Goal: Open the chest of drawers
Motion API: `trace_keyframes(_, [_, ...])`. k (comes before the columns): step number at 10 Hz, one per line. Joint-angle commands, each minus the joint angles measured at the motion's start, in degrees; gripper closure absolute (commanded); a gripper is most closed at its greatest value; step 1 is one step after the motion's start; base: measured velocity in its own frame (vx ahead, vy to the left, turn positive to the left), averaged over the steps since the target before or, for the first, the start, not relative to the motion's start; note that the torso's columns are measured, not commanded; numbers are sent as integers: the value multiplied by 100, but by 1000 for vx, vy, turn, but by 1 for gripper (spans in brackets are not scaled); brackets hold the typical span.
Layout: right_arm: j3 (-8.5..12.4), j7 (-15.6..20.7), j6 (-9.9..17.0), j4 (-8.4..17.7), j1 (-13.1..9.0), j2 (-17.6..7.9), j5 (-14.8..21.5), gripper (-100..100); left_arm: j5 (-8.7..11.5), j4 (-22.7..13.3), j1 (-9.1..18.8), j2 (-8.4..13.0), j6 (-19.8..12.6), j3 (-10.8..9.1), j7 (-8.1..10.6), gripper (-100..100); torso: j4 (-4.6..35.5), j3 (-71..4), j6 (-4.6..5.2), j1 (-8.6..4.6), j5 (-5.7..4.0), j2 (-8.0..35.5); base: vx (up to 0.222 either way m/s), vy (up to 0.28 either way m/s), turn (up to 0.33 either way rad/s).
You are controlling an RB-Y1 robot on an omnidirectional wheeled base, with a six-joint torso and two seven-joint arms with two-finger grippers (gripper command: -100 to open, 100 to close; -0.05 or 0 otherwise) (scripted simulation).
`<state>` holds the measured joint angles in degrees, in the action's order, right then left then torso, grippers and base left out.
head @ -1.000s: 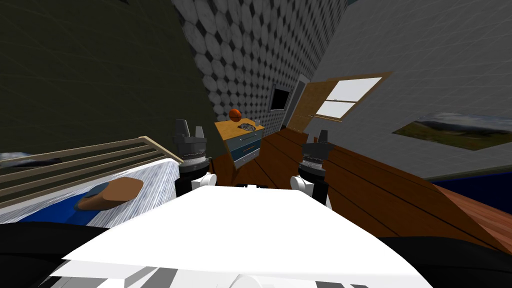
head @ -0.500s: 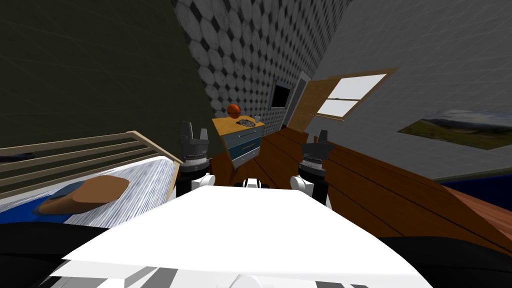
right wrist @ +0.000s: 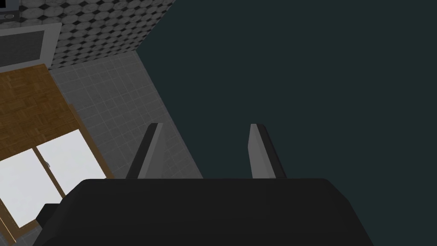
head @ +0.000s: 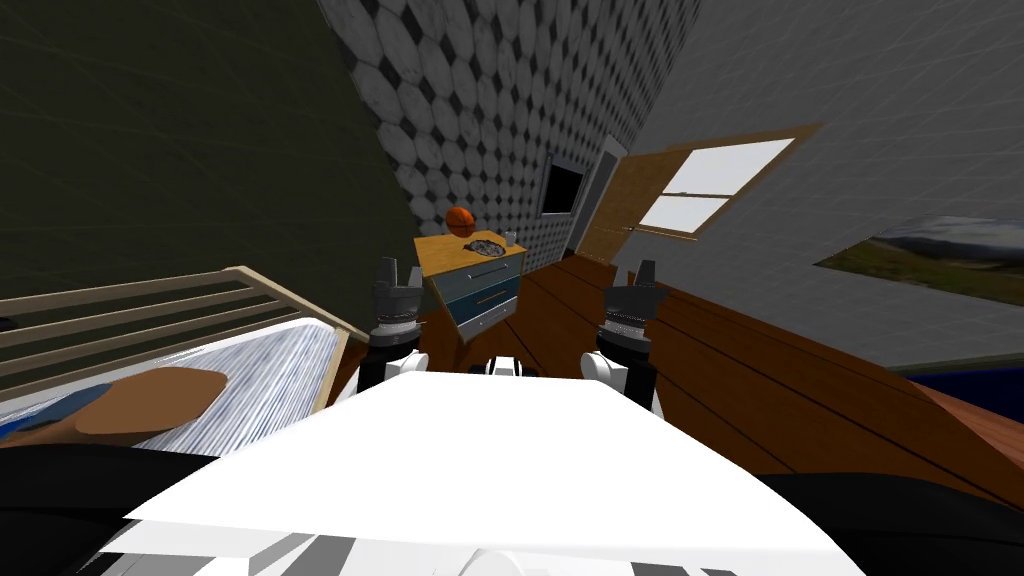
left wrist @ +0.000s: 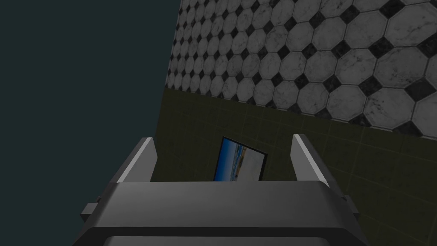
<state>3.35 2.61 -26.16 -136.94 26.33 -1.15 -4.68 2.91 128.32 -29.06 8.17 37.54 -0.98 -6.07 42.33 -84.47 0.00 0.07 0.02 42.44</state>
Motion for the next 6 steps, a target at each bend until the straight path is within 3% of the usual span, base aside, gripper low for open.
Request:
trace_keyframes(1, [0, 0, 0, 0, 1, 0, 0, 0, 122, -333, 44, 107, 174, -44, 101, -100, -5, -10, 0, -15, -4, -18, 119, -98, 17])
trace_keyframes(6, [0, 0, 0, 0, 1, 0, 0, 0, 400, -1071, 90, 223, 618, -134, 326, -100, -10, -23, 0, -22, -6, -37, 147, -88, 19])
